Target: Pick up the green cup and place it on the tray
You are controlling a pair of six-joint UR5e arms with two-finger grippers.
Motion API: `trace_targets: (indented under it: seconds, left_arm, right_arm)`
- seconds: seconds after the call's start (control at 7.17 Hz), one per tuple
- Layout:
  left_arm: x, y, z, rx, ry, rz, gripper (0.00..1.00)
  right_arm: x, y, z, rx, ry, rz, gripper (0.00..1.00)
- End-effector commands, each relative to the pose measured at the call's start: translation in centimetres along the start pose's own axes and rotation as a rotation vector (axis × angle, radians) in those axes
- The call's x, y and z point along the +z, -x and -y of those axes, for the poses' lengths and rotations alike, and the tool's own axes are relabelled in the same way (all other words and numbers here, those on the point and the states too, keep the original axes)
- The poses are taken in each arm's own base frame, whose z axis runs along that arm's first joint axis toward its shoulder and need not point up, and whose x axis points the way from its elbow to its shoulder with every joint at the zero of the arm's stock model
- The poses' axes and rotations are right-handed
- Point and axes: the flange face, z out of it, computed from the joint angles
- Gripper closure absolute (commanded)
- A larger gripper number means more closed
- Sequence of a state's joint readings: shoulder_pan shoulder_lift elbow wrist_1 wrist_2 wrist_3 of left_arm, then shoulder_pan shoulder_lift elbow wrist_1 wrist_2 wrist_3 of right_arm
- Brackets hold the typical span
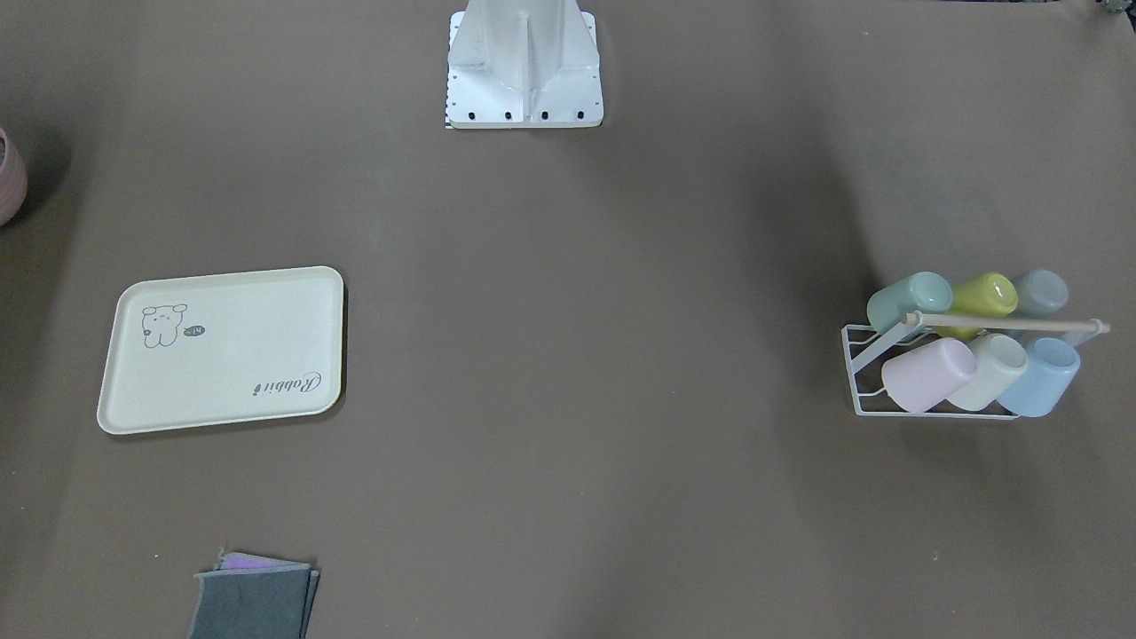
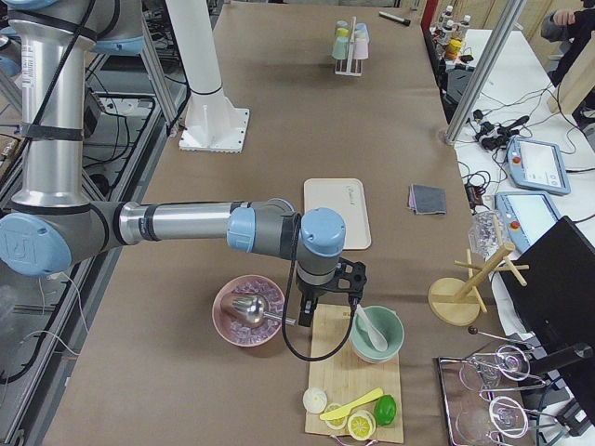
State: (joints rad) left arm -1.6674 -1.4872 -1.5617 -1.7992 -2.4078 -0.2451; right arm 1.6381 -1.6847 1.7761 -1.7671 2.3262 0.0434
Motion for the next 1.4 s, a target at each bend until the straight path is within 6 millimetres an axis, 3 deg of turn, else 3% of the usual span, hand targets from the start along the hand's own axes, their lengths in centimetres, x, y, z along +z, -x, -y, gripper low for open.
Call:
trace_targets:
  seconds: [0.0,0.14,0.28,0.56,0.7,0.84,0.98,1.26]
  left_arm:
    - [0.7,1.8,-3.0,0.039,-0.038,-0.014,0.02]
    - [1.5,3.1,-5.6,0.099,-0.085,-0.023,0.02]
    - [1.7,3.4,-6.7,0.153,-0.135,-0.031,0.02]
    - [1.5,2.4,-6.0,0.188,-0.148,-0.032,0.02]
    - [3.5,-1.5,-4.6,0.276,-0.105,-0.033,0.02]
    - [2.3,-5.0,-2.7,0.272,-0.084,0.011,0.02]
    - [-0.3,-9.1,-1.4,0.213,-0.018,0.042,0.02]
    - [-2.7,-16.1,-1.5,0.261,-0.005,0.128,0.02]
  right_arm:
    - [0.1,-0.1,-0.4,0.000,0.001,-0.002,0.00]
    - [0.0,-0.1,-0.2,0.005,-0.001,-0.005,0.00]
    - [0.0,0.0,0.0,0.008,-0.002,-0.004,0.00]
    - [-0.1,0.0,0.0,0.005,-0.003,-0.005,0.00]
    - [-0.1,0.0,0.0,0.006,-0.003,-0.007,0.00]
    - [0.1,0.0,0.0,0.009,0.000,-0.007,0.00]
    - [0.1,-0.1,0.0,0.010,0.000,-0.007,0.00]
    - [-0.3,0.1,-0.5,-0.005,-0.008,0.000,0.00]
